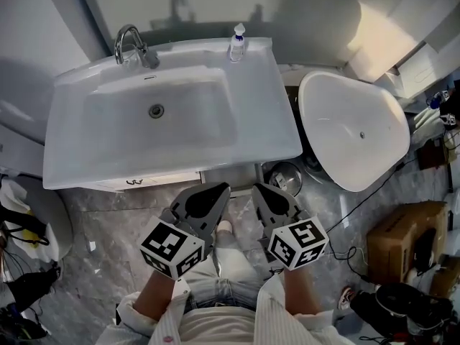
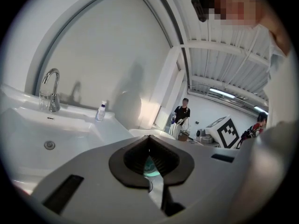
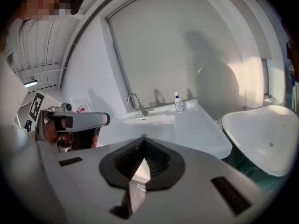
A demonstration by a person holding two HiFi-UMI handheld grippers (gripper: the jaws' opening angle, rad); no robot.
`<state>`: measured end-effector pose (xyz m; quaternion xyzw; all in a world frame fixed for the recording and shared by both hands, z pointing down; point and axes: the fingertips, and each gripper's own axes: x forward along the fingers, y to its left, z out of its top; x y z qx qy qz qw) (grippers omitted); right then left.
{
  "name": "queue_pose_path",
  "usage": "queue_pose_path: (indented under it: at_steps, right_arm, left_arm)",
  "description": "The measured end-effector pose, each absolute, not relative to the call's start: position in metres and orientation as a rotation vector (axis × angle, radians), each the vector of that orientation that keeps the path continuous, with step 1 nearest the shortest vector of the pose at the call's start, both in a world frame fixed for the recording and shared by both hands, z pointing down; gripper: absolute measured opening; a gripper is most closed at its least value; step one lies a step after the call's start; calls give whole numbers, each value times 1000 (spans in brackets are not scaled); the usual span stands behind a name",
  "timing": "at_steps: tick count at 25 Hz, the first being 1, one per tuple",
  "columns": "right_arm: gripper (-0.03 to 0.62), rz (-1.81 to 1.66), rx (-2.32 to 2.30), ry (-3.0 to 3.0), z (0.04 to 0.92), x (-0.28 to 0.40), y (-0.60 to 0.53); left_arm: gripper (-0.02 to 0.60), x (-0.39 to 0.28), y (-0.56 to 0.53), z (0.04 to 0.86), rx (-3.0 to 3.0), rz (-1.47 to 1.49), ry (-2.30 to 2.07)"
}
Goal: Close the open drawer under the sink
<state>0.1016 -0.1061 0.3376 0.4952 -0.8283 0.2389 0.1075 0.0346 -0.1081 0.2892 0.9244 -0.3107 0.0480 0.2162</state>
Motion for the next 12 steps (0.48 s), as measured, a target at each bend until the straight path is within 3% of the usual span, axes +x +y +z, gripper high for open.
queue_pose_path:
  at_steps: [12]
  right_arm:
    - [9, 832, 1463, -2335, 411, 106, -105]
  left_arm:
    - [15, 45, -106, 382, 2464, 282, -784]
